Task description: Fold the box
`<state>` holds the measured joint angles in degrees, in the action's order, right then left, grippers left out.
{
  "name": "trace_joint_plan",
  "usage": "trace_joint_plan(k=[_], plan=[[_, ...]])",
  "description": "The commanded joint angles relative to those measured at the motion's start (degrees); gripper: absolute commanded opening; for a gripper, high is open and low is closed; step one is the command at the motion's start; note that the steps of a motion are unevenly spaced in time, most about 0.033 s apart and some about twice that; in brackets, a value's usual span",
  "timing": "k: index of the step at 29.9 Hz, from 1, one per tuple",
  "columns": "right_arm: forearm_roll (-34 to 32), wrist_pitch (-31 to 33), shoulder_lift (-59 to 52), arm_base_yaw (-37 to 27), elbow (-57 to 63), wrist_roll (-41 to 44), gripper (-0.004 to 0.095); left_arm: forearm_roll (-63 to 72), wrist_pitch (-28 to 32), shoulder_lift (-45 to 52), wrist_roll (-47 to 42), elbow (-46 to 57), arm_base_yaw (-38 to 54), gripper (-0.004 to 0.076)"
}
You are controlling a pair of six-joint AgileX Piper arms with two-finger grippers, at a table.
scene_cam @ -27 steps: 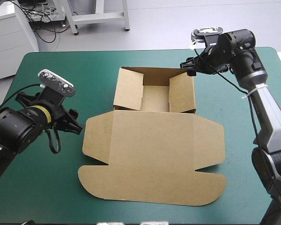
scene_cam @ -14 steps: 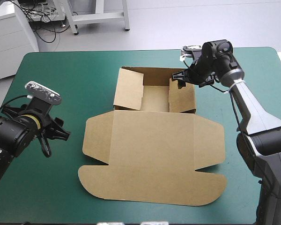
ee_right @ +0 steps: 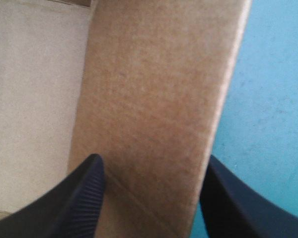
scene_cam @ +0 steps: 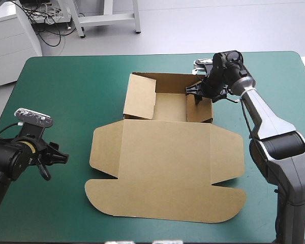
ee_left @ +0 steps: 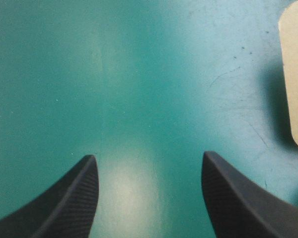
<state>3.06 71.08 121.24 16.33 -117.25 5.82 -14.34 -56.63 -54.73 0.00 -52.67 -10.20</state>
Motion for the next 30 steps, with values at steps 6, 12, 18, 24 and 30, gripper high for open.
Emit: trace_joint_plan(k=[6, 12, 18, 24, 30], plan=[[-1.5, 0.5, -3.0, -0.3, -1.3, -1.2, -0.0011, 3.4, 5.0, 6.8, -1.2, 2.3, 0.4, 0.0431], [-3.1, 0.5, -3.0, -0.3, -1.3, -1.2, -0.0012, 8.1, 6.3, 9.0, -1.2, 2.3, 0.4, 0.0431], [-6.9, 0.5, -3.9, -0.5, -1.3, -1.5, -0.0014, 9.6, 6.3, 9.3, -1.2, 2.3, 0.3, 0.0431], [-7.5, 0.5, -6.5, -4.6, -1.3, -2.7, -0.0018, 9.6, 6.0, 9.3, -1.2, 2.3, 0.3, 0.0431], [-7.1, 0.5, -10.3, -11.6, -1.2, -3.6, -0.0018, 9.6, 6.0, 9.3, -1.2, 2.3, 0.3, 0.0431]])
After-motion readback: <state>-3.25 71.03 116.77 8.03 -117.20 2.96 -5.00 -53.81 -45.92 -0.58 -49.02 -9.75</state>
